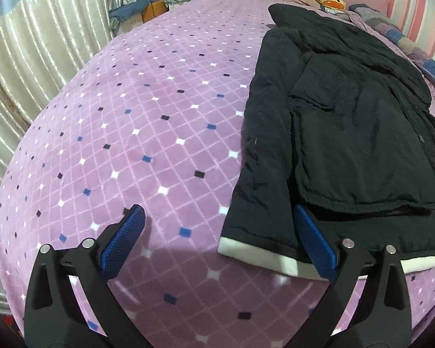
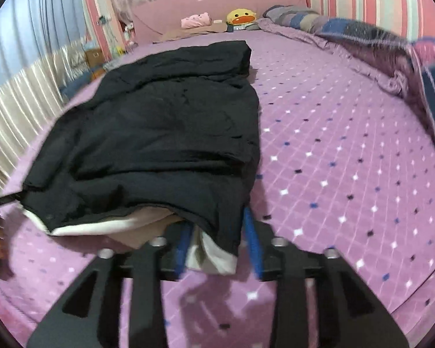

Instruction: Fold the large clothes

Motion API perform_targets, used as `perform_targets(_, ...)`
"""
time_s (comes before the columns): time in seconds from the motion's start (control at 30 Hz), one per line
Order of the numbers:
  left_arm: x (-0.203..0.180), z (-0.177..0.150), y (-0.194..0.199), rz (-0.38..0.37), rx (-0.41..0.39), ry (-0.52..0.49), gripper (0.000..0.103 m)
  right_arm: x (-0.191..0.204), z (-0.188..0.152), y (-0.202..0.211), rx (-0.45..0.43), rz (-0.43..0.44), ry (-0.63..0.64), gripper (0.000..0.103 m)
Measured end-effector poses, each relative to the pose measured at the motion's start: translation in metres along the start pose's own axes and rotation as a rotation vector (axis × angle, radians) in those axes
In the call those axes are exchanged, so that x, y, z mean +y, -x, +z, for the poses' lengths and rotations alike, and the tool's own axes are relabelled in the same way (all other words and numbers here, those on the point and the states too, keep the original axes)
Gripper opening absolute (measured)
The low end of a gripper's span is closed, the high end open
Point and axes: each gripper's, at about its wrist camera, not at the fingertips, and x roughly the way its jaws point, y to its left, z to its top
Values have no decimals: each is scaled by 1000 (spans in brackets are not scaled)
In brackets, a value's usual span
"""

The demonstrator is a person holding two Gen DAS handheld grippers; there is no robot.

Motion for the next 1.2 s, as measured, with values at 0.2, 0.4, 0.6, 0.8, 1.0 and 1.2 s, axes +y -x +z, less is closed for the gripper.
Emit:
perform_targets(0.2,-2,-6,9,-13,9,-20,100,-15,-14,27,-46,77,-71,70)
perform_targets(0.4,-12,-7,4,-57,33,-61,100,-51,-3,-1,-16,194,-301,82)
perform_targets(0.6,-19,-10,-4,-91,76,-85,100,-38,-3,-38,72,292,-316,44)
perform_targets(0.8,-17,-12,-5,-98,85,-88,100,1,-2,-42,89,97,-81,25)
perform_targets(1.0,-17,-14,-5,-85,84,-100,100,25,-6,-46,77,-52,78,25)
perform_targets(1.2,-16,-17,-10,-83,92,-103,100,21,-7,-46,90,-71,72,39)
